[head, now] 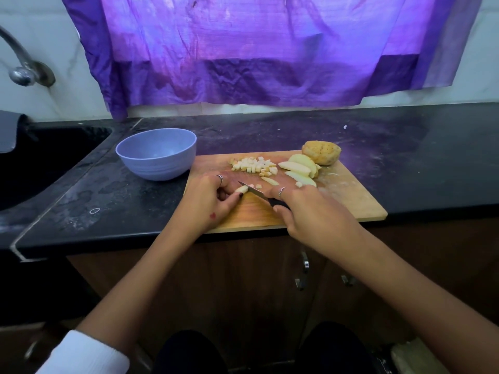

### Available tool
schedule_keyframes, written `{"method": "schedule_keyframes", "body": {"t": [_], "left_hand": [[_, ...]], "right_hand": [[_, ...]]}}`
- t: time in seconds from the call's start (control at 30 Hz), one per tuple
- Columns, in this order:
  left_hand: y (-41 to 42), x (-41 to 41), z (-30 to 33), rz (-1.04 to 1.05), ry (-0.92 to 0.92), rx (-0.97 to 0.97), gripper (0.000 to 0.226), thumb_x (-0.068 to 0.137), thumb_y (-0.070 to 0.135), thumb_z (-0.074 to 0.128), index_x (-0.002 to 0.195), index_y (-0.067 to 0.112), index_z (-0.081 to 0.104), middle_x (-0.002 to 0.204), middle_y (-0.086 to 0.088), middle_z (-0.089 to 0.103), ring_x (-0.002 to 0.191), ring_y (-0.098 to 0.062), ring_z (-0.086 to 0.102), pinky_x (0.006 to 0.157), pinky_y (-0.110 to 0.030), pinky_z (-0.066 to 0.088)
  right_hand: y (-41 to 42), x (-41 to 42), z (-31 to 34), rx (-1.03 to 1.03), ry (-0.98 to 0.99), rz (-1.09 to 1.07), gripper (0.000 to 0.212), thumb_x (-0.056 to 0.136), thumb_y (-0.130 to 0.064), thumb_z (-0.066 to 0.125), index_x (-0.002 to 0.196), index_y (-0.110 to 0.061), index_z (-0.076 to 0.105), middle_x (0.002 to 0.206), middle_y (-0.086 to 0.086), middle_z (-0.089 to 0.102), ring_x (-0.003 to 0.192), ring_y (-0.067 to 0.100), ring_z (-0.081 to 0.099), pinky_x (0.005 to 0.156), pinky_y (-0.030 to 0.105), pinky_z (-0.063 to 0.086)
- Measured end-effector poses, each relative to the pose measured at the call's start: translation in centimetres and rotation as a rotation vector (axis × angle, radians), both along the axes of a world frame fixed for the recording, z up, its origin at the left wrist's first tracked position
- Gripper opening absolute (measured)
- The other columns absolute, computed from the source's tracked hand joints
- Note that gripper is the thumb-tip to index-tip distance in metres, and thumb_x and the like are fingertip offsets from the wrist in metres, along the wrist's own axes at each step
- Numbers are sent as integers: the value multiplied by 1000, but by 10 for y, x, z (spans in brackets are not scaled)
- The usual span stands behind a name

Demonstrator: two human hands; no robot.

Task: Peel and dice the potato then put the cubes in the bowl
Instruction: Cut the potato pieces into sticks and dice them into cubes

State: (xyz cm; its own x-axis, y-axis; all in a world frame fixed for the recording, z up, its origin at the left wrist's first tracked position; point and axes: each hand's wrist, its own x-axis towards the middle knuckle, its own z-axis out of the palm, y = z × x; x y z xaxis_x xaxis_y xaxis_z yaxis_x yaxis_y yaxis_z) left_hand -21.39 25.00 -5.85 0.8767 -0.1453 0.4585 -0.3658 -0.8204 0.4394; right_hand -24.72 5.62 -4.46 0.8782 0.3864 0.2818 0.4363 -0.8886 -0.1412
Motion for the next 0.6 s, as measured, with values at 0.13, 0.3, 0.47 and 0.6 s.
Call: {"method": "schedule_keyframes", "body": {"t": [0.13,0.3,0.47,0.6], "left_hand": [[0,-1,0,-7,7,-15,38,86,29,70,56,24,47,57,9,49,54,-6,44,52,-9,34],[1,-1,1,-11,5,15,26,86,26,70,64,19,57,61,11,50,57,-6,46,53,-7,34],[3,1,-3,-27,-13,19,18,85,22,70,72,11,66,62,12,51,57,-5,46,53,-7,33],[4,3,-4,-31,-18,6,17,85,21,71,72,12,67,63,15,52,58,-4,47,54,-7,34]], "right_hand": [[-4,-2,-5,143,-42,-35,32,98,-34,45,130,-34,51,99,2,64,91,19,59,71,31,48],[8,-3,-12,239,-86,-10,34,97,-31,49,131,-30,53,101,3,64,93,20,59,68,28,44],[10,-3,-12,218,-59,-13,36,97,-32,49,133,-30,51,102,4,65,91,20,60,74,36,54],[8,-3,-9,216,-44,3,36,97,-31,50,133,-30,52,102,3,65,90,19,60,70,33,51]]}}
